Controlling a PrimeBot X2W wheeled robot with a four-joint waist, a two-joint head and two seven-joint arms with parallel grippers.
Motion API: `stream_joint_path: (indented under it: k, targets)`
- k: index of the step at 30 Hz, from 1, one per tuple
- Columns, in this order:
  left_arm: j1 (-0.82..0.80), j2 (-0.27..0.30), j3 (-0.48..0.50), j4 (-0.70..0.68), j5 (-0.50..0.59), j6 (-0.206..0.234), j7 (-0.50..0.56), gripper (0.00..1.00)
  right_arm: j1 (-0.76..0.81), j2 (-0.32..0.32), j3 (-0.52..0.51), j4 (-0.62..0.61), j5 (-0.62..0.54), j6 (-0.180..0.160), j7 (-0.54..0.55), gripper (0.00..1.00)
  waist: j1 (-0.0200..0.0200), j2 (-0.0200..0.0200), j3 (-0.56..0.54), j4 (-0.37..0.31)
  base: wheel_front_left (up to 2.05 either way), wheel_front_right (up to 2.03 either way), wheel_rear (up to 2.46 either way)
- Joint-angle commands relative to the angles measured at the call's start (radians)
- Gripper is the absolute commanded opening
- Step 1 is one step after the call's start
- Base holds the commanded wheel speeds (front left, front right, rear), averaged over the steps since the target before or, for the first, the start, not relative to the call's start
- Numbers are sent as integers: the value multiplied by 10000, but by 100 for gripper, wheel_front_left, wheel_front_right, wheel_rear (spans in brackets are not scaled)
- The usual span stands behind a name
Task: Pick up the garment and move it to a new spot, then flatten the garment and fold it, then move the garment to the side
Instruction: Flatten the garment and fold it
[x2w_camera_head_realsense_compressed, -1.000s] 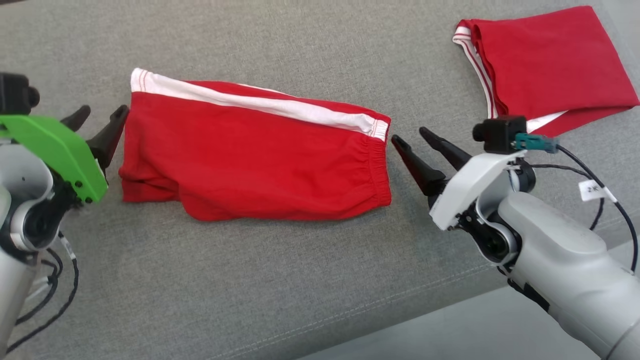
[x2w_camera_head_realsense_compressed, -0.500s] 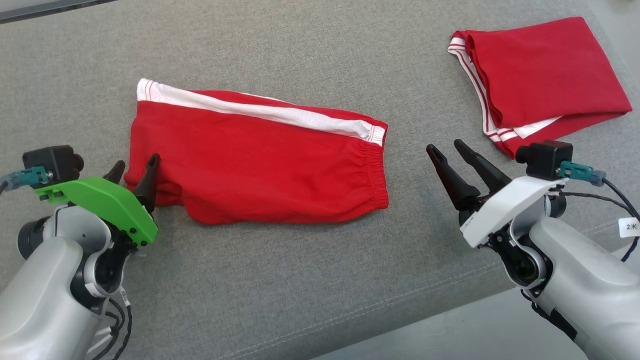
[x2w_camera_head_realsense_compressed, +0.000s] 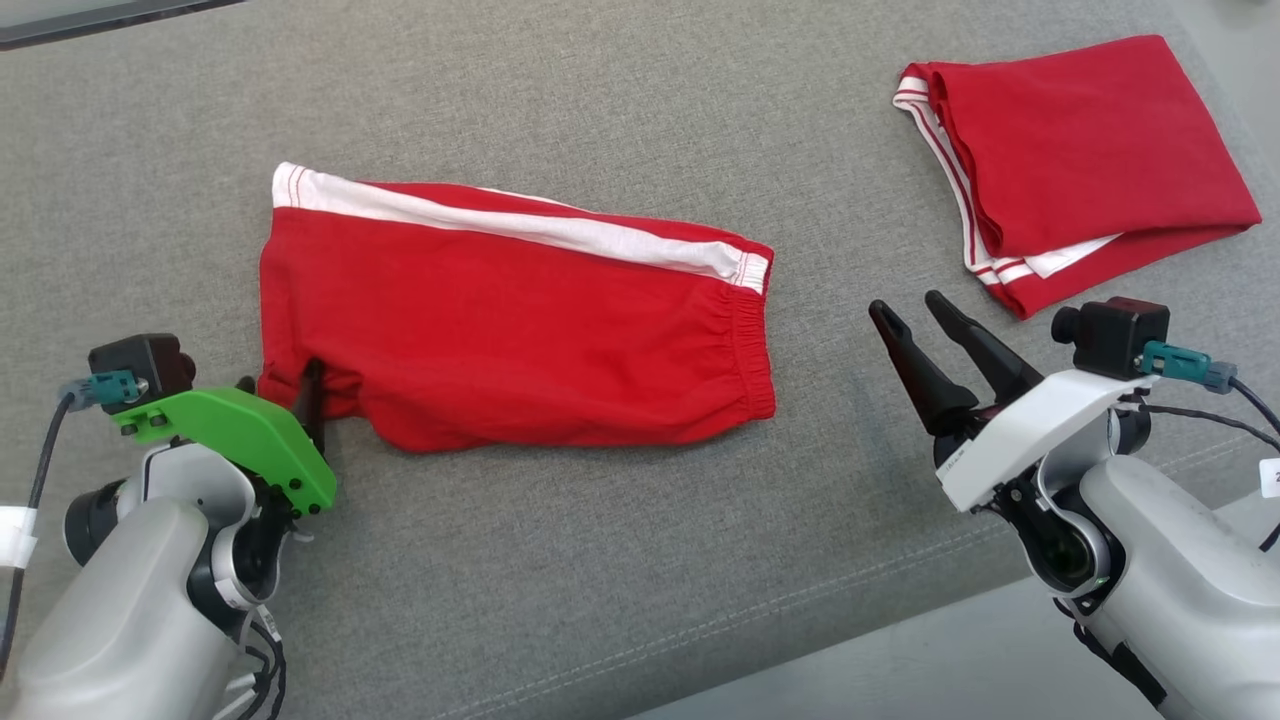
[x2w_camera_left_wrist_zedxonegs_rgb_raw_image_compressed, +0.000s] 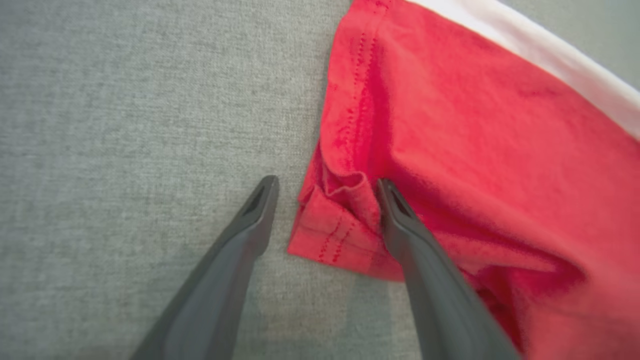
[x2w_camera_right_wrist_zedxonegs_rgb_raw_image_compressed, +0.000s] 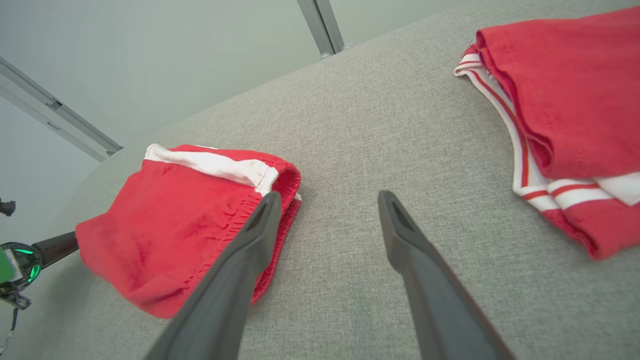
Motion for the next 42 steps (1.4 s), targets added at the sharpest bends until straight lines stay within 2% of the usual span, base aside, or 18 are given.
stream_joint_path:
  k: [1, 2, 3, 4, 9, 15, 21, 28, 34, 35, 37, 38, 39, 40, 42]
  targets:
    - [33, -96, -79, 98, -97, -49, 119, 77, 128, 30, -62, -55, -78, -5, 25, 100, 0, 0, -13, 14, 0, 0, 0]
    - [43, -169, -102, 143, -119, -79, 94, 47, 195, 59, -141, -107, -126, -5, 87, 100, 0, 0, -28, 28, 0, 0, 0]
    - [48, -240, -125, 195, -121, -98, 56, 29, 252, 87, -223, -155, -192, -5, 140, 100, 0, 0, -48, 41, 0, 0, 0]
    - [58, -302, -156, 242, -110, -116, 15, 2, 296, 115, -303, -203, -265, -5, 188, 100, 0, 0, -68, 53, 0, 0, 0]
    - [117, -506, -146, 455, -96, -188, -315, 0, 551, 306, -670, -428, -558, -5, 462, 100, 0, 0, -197, 125, 0, 0, 0]
    - [707, -863, 131, -38, -154, -201, -1413, 0, 1113, 485, -1253, -544, -775, -5, 763, 100, 0, 0, -523, 433, 0, 0, 0]
    - [2025, -912, 290, -1477, -216, 127, -2270, 0, 1687, 559, -1898, -588, -906, -5, 1034, 100, 0, 0, -890, 884, 0, 0, 0]
    - [3571, -1052, 359, -2894, -519, 602, -2705, 0, 2180, 803, -2514, -675, -1064, -5, 1568, 100, 0, 0, -1251, 1430, 0, 0, 0]
    - [4153, -1185, 225, -2788, -620, 384, -2907, 0, 2337, 1091, -2924, -621, -1188, -5, 2305, 100, 0, 0, -1455, 1708, 0, 0, 0]
    - [4160, -1205, 176, -2694, -578, 351, -2939, 5, 2327, 1124, -2998, -586, -1226, -5, 2404, 100, 0, 0, -1488, 1744, 0, 0, 0]
    - [4106, -1283, 121, -2497, -509, 267, -3025, 37, 2265, 1237, -3154, -519, -1308, -5, 2637, 100, 0, 0, -1547, 1816, 0, 0, 0]
    - [4106, -1283, 121, -2497, -509, 267, -3025, 37, 2265, 1237, -3154, -519, -1308, -5, 2637, 100, 0, 0, -1547, 1816, 0, 0, 0]
    - [4063, -1316, 95, -2424, -441, 255, -3084, 58, 2231, 1310, -3237, -469, -1341, -4, 2747, 100, 0, 0, -1580, 1859, 0, 0, 0]
    - [4015, -1341, 65, -2352, -370, 218, -3156, 100, 2191, 1388, -3315, -401, -1404, -5, 2871, 100, 0, 0, -1615, 1904, 0, 0, 0]
    - [3951, -1316, 13, -2223, -179, 220, -3284, 100, 2099, 1524, -3418, -287, -1519, -4, 3172, 100, 0, 0, -1691, 2016, 0, 0, 0]
